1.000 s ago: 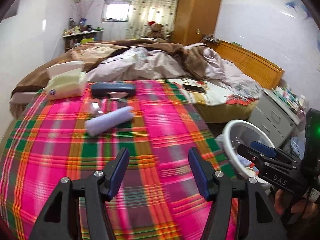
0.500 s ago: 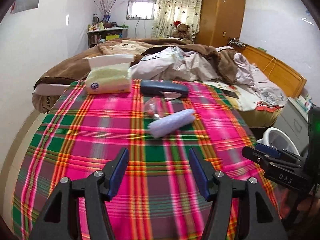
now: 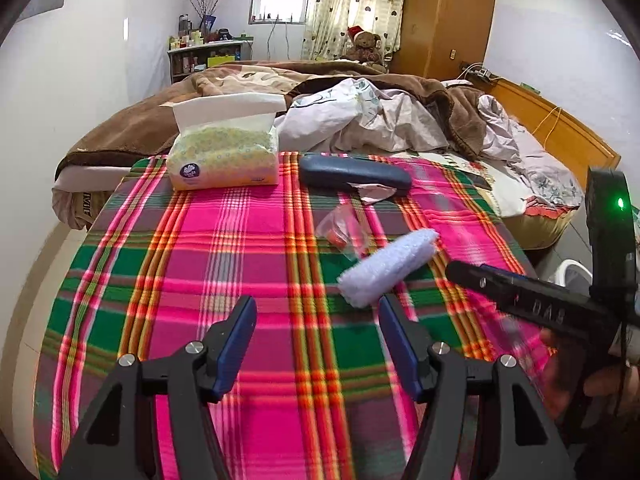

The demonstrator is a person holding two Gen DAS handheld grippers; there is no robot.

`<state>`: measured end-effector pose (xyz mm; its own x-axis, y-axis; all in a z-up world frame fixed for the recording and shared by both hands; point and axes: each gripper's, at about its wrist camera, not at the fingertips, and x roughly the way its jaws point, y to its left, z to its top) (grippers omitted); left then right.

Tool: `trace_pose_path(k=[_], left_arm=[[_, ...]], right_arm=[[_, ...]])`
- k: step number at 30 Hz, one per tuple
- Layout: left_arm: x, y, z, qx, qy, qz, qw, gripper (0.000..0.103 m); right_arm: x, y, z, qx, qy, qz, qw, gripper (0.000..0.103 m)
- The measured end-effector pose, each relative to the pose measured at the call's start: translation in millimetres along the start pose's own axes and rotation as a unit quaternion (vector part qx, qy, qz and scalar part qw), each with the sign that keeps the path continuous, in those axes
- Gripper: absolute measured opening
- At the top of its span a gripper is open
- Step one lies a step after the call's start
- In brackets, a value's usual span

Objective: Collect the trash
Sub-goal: 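Grasp the white foam roll with the right tool while the left tool grasps the clear plastic cup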

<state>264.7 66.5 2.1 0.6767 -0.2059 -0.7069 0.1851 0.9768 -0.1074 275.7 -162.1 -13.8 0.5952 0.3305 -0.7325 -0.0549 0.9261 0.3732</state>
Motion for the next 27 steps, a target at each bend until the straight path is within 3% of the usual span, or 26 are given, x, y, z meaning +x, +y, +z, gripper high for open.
trace_pose_path(k=[6,10,12,18,27], left_arm=[[16.8,6.4,16.4,0.002,0.004,-0.008,1.0000,0.066],[28.4,9.1,26.4,-0.006,0.011,-0.023,0.9997,0.066],[35.3,12.4,30.5,-0.014,0.017,-0.038,0.9990,0.066],[50.7,13.8,39.2,-0.029,0.023,-0.052,0.9980,0.066],[75.1,-2.4,48.3,-0.034,0.043,-0.072,0.9959,0.066]], right_arm=[[24.7,2.7,22.0,0.025,0.016,0.020,0.999,0.059],[41.1,5.4,27.2,0.027,0.041,0.005,0.999,0.058],[45.0,7.6,26.9,0.014,0.049,0.006,0.999,0.037],[37.7,4.6,28.2,-0.005,0.045,0.009,0.999,0.021],[25.5,-15.6,36.7,-0.018,0.032,-0.021,0.999,0.016]])
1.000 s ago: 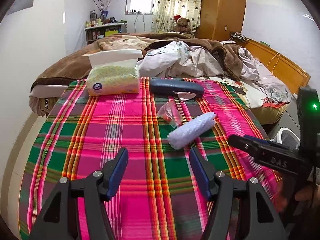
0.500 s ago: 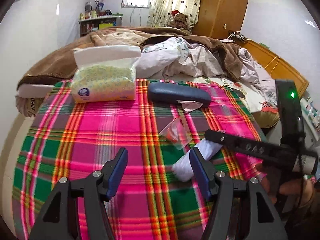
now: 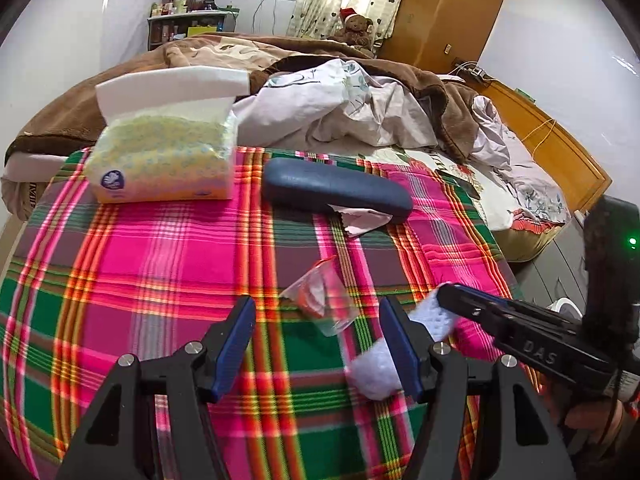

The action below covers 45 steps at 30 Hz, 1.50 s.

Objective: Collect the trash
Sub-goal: 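Grasp the white foam roll with the right tool while the left tool grasps the clear plastic cup, then carry the foam roll and plastic cup over the wastebasket and open both tools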

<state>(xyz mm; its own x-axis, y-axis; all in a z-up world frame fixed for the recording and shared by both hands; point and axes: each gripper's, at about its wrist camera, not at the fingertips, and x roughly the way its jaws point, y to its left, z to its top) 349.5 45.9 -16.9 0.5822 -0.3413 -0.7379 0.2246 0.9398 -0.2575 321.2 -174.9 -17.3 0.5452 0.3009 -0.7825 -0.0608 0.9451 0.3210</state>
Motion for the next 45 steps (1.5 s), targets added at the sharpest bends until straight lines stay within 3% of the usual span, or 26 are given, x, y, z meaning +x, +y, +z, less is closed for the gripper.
trace_pose_path(k=[4,12,13,15,24,34,45], left_arm=[[11.5,-3.7,3.3,-0.007,0.007,0.000,0.9999,0.066],[31.2,-3.7,7.5,-0.022,0.011,0.040,0.9989,0.065],[33.1,-4.1,7.7,-0.023,0.014,0.045,0.9986,0.064],[34.9,-6.3,7.1,-0.022,0.013,0.047,0.9985,0.050],[34.3,-15.0,7.2,-0.008,0.008,0.052,0.9986,0.048],[-3.1,-44.5,-0.7,0.015,-0.014,0.034,0.9992,0.048],[-44.4,-93.0,-22.7,0.056,-0.033,0.012,0.9978,0.048]], right_arm=[[-6.5,-12.0,1.8,0.002,-0.005,-0.015,1.000,0.016],[-12.2,-24.5,5.4,0.000,-0.018,-0.029,0.999,0.016],[-10.9,-25.9,6.2,0.001,-0.018,-0.027,0.999,0.016],[-8.7,-27.4,6.7,0.003,-0.017,-0.025,1.000,0.015],[-12.3,-30.8,4.5,0.009,-0.023,-0.011,1.000,0.015],[-36.5,-33.8,-6.8,0.022,-0.035,0.004,0.999,0.015],[-91.7,-48.4,-27.0,0.039,-0.073,-0.003,0.997,0.015]])
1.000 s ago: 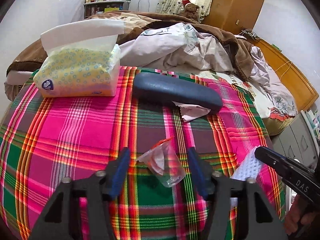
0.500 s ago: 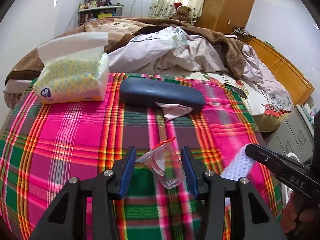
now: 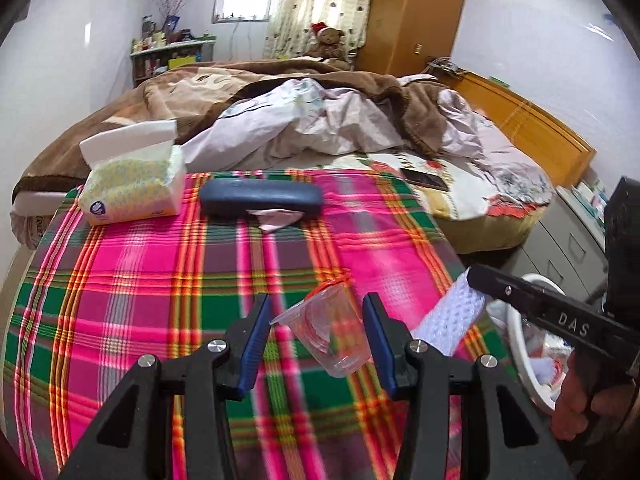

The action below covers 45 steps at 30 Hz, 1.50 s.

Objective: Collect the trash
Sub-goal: 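Carry the foam roll and plastic cup over the wastebasket and open both tools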

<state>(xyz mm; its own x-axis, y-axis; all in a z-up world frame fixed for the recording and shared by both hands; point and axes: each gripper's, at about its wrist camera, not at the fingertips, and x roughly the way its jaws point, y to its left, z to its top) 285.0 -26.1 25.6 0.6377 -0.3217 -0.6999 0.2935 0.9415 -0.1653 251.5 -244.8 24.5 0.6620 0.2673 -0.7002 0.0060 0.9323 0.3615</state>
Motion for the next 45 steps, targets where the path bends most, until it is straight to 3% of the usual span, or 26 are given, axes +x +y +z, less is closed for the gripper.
trace_pose_path(k=[15,26,37,42,45], left_arm=[[-41.7,-104.9,-25.8,0.072,-0.028,-0.054,0.9956,0.048],[-31.1,-193.5,-42.0,0.118,-0.007,-0.116,0.9861,0.049],[2.3,-258.8,-62.6,0.157,0.032,-0.146,0.9763,0.049],[14.5,-271.2,-65.3,0.167,0.043,-0.143,0.9745,0.049],[19.7,-272.3,-64.7,0.162,0.045,-0.143,0.9753,0.051]], right_arm=[[-81.9,-71.0,-22.5,0.048,-0.059,-0.059,0.995,0.015],[-128.2,-138.5,-40.3,0.101,-0.097,-0.125,0.982,0.015],[-126.2,-187.0,-55.5,0.135,-0.095,-0.203,0.965,0.015],[-123.2,-198.0,-57.0,0.133,-0.087,-0.214,0.964,0.016],[-121.1,-201.9,-56.9,0.125,-0.081,-0.192,0.970,0.018]])
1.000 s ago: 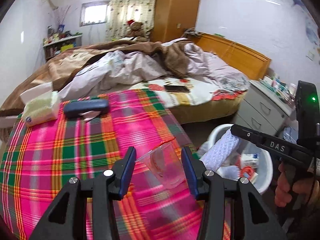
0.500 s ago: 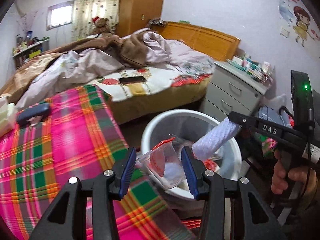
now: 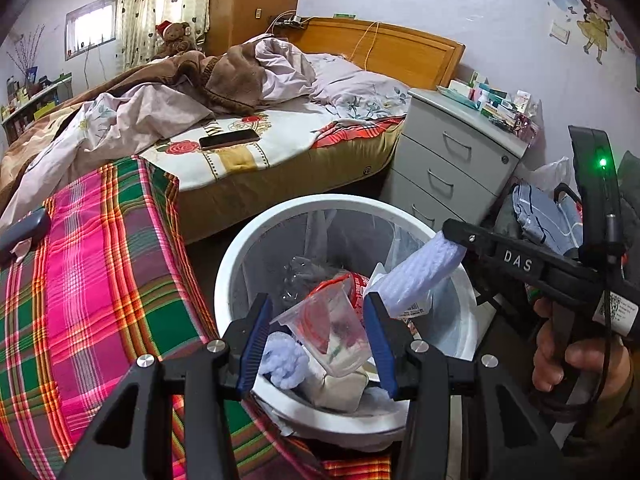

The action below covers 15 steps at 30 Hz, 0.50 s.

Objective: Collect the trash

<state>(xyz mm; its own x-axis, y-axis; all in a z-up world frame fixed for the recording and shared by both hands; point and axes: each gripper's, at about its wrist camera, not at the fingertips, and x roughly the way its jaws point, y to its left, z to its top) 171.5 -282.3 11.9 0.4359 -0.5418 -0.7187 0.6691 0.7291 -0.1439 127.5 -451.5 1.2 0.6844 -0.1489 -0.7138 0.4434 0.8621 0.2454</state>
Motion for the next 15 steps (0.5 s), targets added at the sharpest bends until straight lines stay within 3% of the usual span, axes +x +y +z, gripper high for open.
trace_pose_path(k=[2,4,8,15], left_arm=[[1.7,-0.5,-0.5,0.001,0.002,0.010,0.9999,0.063],[0.8,-1.3,-1.7,0.005,-0.002,0.012,0.9999,0.065],[-2.1,2.1,-1.6,-0.007,-0.004,0.009,0.9999,0.067],[-16.3,6.3,-5.8,-0.017,-0.016,0.016,0.9996,0.074]], right_arm=[[1.6,0.4,-0.2,-0.004,0.000,-0.002,1.000,0.019],[1.6,1.3,-0.6,-0.013,0.002,0.000,1.000,0.023],[-0.6,2.5,-2.3,-0.021,0.001,0.008,1.000,0.054],[-13.5,9.7,-4.3,-0.026,-0.012,0.010,1.000,0.055]])
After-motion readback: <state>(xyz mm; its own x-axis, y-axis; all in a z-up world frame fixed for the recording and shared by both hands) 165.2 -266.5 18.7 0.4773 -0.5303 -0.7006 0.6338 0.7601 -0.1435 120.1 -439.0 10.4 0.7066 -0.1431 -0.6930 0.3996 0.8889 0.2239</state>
